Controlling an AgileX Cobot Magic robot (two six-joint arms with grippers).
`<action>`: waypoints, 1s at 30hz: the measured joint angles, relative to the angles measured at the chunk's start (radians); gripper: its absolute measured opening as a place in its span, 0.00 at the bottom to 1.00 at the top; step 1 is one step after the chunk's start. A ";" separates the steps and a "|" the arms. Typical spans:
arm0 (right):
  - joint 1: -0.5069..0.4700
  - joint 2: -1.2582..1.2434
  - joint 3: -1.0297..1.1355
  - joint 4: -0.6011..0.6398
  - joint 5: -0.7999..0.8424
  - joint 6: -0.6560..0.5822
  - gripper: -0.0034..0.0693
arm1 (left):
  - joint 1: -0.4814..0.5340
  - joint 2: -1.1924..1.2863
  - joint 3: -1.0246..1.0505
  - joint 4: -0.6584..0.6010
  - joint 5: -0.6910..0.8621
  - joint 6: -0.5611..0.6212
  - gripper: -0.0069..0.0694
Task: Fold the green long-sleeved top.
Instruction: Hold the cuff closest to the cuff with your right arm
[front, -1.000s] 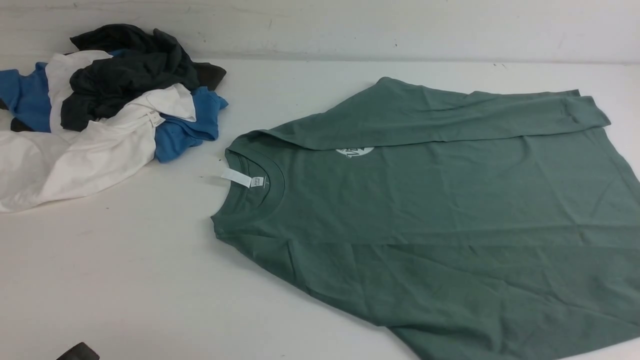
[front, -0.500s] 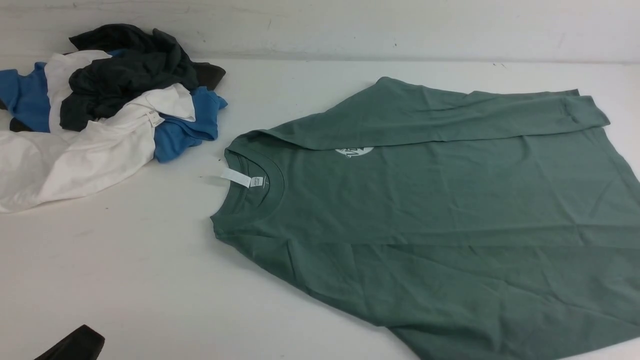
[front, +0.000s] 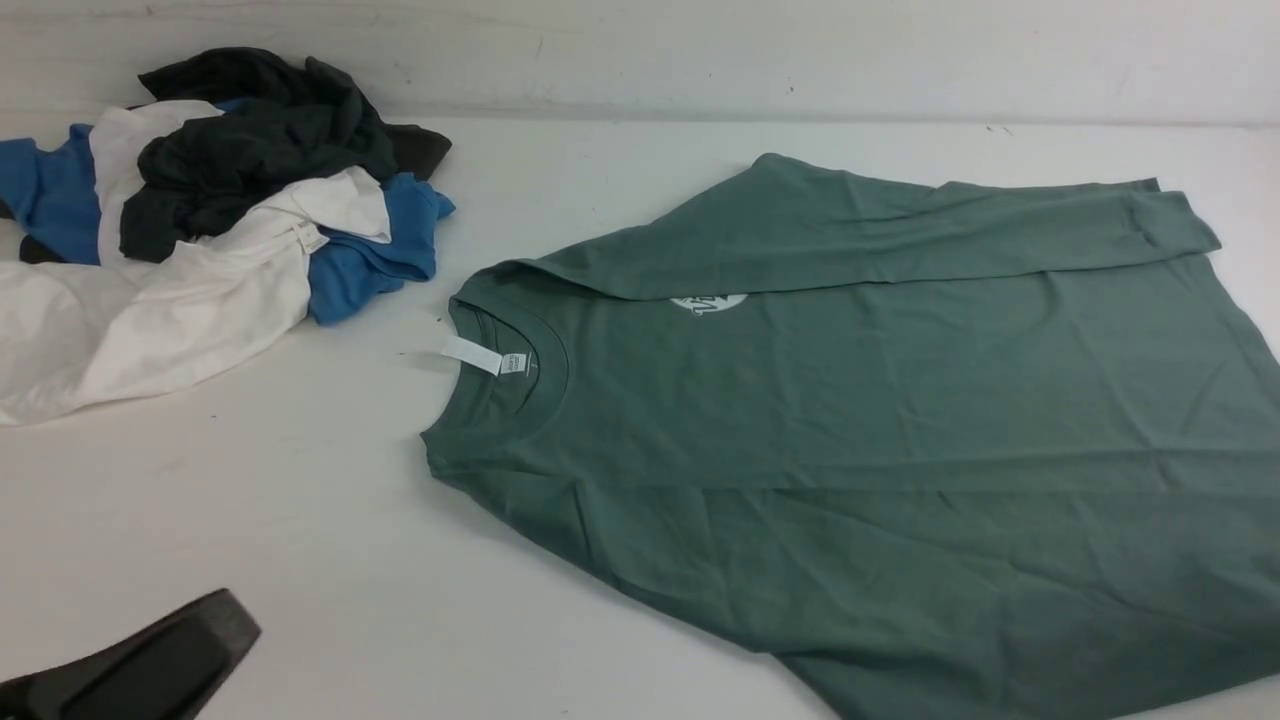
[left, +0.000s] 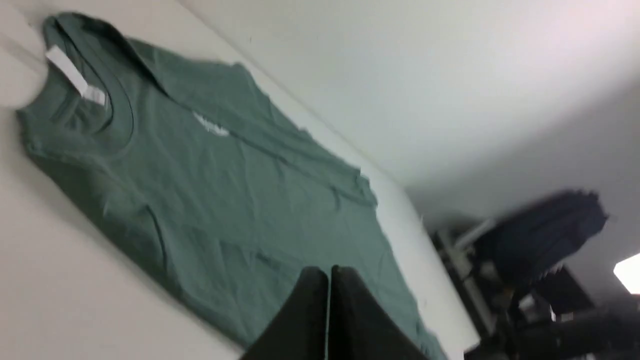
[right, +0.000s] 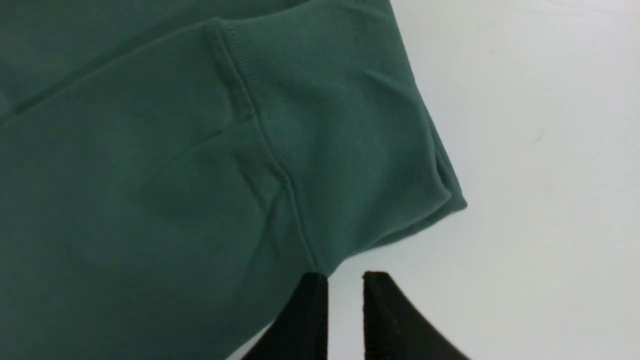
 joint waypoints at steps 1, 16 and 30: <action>0.000 0.040 -0.031 -0.009 0.011 0.008 0.32 | 0.000 0.094 -0.042 0.039 0.061 0.006 0.09; 0.000 0.225 -0.145 -0.064 0.049 0.031 0.63 | 0.000 0.618 -0.277 0.238 0.284 0.110 0.09; 0.000 0.225 -0.146 -0.062 0.006 -0.011 0.39 | 0.000 0.631 -0.277 0.232 0.279 0.137 0.09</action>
